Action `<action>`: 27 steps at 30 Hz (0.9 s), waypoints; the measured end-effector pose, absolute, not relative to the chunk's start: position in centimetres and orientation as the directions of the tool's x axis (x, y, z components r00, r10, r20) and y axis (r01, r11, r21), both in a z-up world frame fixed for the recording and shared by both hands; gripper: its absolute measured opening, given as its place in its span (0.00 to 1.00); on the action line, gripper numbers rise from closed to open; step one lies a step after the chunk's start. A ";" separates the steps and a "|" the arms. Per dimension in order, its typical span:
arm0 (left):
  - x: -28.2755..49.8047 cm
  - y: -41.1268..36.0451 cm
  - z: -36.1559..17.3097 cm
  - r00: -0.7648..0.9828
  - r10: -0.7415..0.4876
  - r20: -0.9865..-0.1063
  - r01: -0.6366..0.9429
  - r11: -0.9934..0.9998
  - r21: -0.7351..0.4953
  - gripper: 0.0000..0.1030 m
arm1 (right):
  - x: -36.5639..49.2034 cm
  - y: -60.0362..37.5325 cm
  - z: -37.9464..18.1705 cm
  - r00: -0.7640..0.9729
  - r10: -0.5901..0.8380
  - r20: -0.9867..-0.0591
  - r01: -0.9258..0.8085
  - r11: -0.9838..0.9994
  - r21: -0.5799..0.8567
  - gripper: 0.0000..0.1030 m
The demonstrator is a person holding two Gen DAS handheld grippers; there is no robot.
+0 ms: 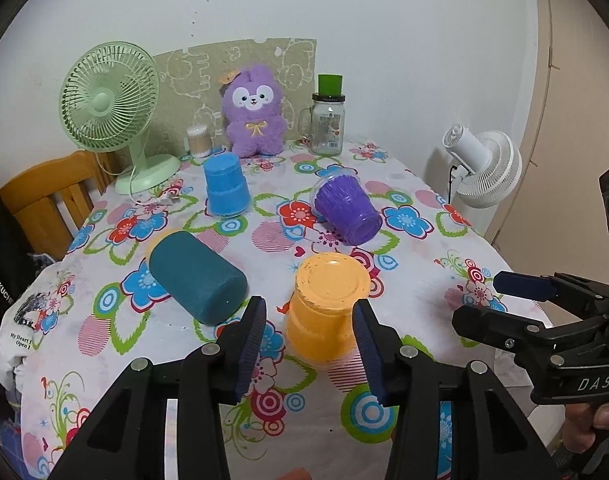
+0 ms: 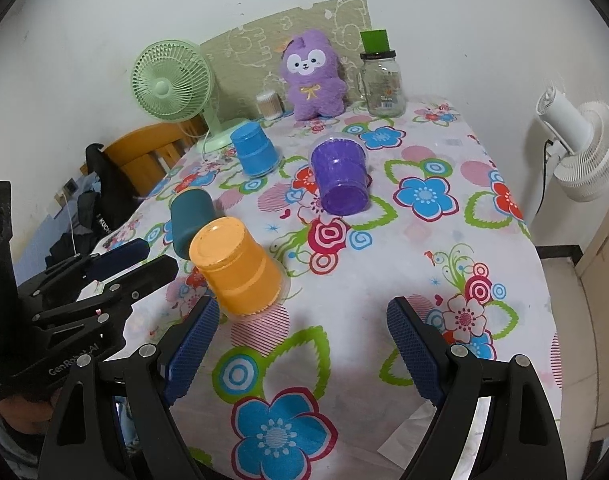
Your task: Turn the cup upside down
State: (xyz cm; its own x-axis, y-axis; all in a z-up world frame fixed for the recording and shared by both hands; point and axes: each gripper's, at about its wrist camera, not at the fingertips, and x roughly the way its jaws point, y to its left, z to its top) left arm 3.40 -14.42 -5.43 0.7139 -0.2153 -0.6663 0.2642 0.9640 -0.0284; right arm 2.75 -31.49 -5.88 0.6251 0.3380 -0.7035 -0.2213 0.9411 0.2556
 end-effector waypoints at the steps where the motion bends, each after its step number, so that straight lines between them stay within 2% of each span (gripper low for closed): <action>1: 3.3 -14.3 -5.4 0.715 -0.215 -0.665 0.262 0.965 -0.029 0.51 | 2.7 -31.4 -5.8 0.626 0.338 -0.702 -0.224 0.941 0.253 0.85; 5: 2.9 -13.7 -4.8 0.734 -0.208 -0.646 0.248 0.968 -0.030 0.66 | 2.6 -31.0 -5.3 0.631 0.338 -0.699 -0.233 0.941 0.244 0.85; 7: 2.7 -13.4 -4.4 0.743 -0.205 -0.637 0.242 0.970 -0.031 0.70 | 2.5 -30.6 -5.0 0.634 0.337 -0.696 -0.239 0.942 0.238 0.85; 27: 1.5 -10.1 -1.4 0.811 -0.174 -0.558 0.170 0.984 -0.060 0.83 | 1.7 -28.0 -1.2 0.692 0.334 -0.640 -0.275 0.942 0.193 0.85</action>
